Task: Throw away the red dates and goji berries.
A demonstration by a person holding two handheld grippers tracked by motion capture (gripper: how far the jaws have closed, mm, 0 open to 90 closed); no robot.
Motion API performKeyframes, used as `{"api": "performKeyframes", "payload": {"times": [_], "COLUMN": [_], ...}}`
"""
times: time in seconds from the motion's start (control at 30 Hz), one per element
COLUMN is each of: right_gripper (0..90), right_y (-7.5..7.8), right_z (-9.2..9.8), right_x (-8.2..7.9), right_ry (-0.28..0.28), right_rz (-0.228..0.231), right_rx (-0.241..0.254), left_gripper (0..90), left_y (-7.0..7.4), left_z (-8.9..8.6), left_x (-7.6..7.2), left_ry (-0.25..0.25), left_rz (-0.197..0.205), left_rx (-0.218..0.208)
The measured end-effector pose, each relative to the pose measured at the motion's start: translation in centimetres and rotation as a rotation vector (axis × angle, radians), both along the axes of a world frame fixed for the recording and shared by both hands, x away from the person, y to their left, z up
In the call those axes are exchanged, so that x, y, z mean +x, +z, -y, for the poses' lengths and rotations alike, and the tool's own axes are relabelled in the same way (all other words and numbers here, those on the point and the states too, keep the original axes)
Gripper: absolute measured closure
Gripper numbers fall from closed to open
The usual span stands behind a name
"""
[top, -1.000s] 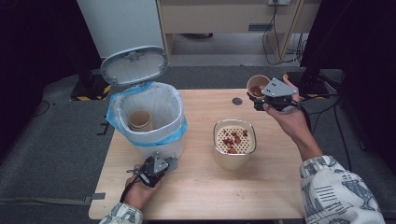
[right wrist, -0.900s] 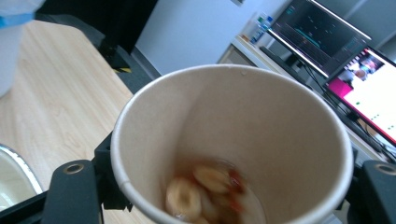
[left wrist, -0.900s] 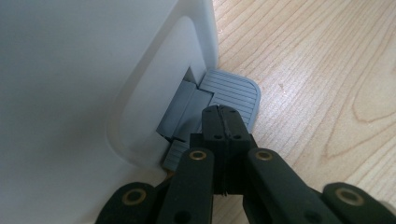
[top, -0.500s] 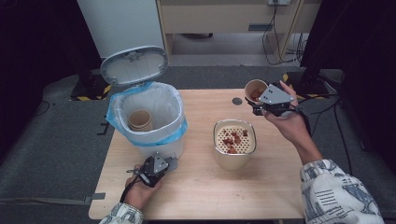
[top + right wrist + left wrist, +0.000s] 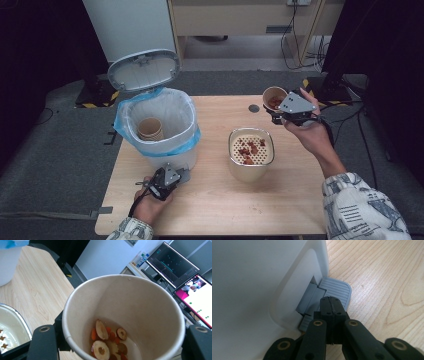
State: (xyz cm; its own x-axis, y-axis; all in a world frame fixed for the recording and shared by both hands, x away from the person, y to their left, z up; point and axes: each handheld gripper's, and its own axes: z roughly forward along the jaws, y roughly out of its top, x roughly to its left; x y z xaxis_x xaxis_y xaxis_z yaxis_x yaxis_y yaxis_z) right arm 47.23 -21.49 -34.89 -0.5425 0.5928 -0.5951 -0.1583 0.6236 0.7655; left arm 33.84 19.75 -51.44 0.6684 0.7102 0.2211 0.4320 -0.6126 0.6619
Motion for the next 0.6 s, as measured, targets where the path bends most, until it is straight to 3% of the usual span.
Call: {"api": "performKeyframes", "payload": {"times": [0.4, 0.6], "right_gripper": [30.5, 30.5], "right_y": [0.16, -0.13], "right_z": [-0.01, -0.21], "right_x": [-0.73, -1.0], "right_ry": [0.017, 0.015], "right_rz": [0.034, 0.046], "right_rx": [-0.024, -0.068], "left_gripper": [89.9, 89.9], "left_y": [0.0, -0.01], "left_z": [0.0, -0.01], "left_x": [0.0, 0.01], "left_ry": [0.0, 0.0], "left_rz": [0.0, 0.0], "left_rx": [-0.001, -0.003]}}
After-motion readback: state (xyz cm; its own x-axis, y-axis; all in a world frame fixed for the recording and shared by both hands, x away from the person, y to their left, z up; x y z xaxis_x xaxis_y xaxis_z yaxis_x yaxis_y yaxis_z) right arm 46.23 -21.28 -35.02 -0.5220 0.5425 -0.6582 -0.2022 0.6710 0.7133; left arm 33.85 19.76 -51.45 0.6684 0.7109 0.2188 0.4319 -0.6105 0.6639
